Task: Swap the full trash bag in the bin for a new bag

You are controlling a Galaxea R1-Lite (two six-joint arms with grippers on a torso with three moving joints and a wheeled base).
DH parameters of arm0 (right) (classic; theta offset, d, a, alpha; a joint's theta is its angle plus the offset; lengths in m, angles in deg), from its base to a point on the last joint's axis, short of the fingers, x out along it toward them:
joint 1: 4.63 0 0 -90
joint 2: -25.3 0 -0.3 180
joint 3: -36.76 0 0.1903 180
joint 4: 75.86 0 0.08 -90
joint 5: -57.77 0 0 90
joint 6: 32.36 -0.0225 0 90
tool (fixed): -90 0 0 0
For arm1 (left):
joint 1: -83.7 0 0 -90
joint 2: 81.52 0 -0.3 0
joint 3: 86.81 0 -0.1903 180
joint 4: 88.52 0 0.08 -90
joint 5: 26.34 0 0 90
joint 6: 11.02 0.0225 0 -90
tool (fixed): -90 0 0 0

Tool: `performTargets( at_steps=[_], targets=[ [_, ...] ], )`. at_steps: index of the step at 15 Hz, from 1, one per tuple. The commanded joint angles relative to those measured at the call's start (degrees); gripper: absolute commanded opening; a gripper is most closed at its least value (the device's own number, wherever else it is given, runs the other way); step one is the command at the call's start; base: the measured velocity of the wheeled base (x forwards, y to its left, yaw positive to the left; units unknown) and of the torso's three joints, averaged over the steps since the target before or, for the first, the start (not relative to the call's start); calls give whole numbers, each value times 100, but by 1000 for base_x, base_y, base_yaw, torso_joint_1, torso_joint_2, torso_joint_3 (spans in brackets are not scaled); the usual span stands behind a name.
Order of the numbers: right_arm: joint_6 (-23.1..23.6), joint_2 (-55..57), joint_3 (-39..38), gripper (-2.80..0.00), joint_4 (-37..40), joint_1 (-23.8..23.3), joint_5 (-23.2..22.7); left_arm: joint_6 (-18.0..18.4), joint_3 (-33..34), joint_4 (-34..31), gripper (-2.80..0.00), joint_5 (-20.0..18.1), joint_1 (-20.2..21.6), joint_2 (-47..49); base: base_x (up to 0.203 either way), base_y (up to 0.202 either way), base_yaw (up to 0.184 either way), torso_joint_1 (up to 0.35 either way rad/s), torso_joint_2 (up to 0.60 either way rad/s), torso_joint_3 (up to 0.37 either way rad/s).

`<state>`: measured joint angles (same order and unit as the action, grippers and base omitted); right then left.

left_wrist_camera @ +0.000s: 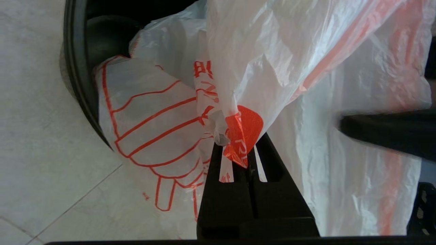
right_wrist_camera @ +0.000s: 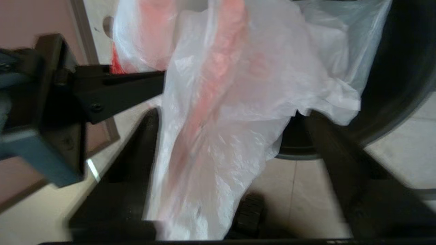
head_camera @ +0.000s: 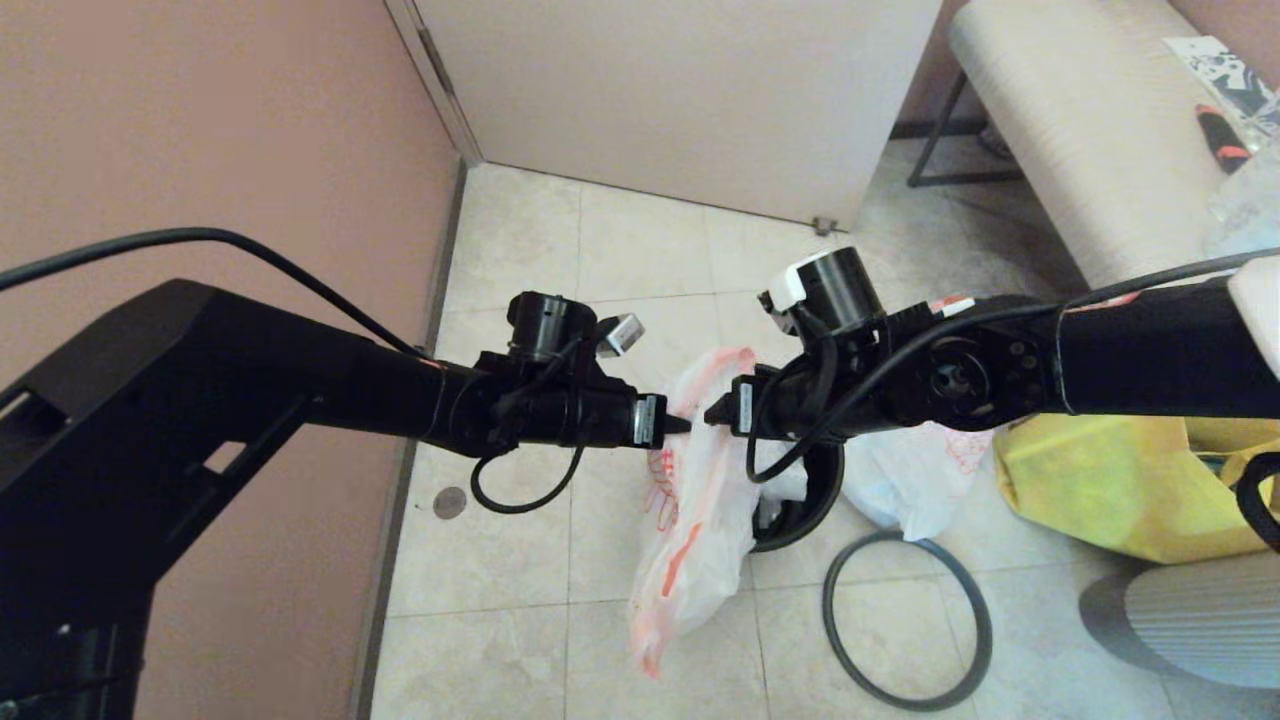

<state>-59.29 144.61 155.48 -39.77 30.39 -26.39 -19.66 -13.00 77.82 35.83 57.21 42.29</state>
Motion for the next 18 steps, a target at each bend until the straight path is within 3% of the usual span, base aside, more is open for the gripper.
performTargets(
  at_steps=[1, 8, 12, 16, 18],
  targets=[
    [-14, 171, 55, -280, 11, -4, 4, -7, 0, 10, -280, -21, -5, -3, 0, 0, 0, 0, 0, 0],
    [47, 536, 335, -280, 53, -66, 4, 26, 80, 250, -280, -255, -19, -100, 0, 0, 0, 0, 0, 0],
    [86, -38, 206, -280, 547, -482, -1, 29, -703, -188, -280, -62, 11, -101, 0, 0, 0, 0, 0, 0],
    [762, -111, 178, -280, 693, -886, -30, 65, -2259, -838, -280, 433, 19, 499, 0, 0, 0, 0, 0, 0],
    [1111, -40, 117, -280, 649, -1119, -40, 90, -2702, -936, -280, 797, 8, 892, 0, 0, 0, 0, 0, 0]
  ],
)
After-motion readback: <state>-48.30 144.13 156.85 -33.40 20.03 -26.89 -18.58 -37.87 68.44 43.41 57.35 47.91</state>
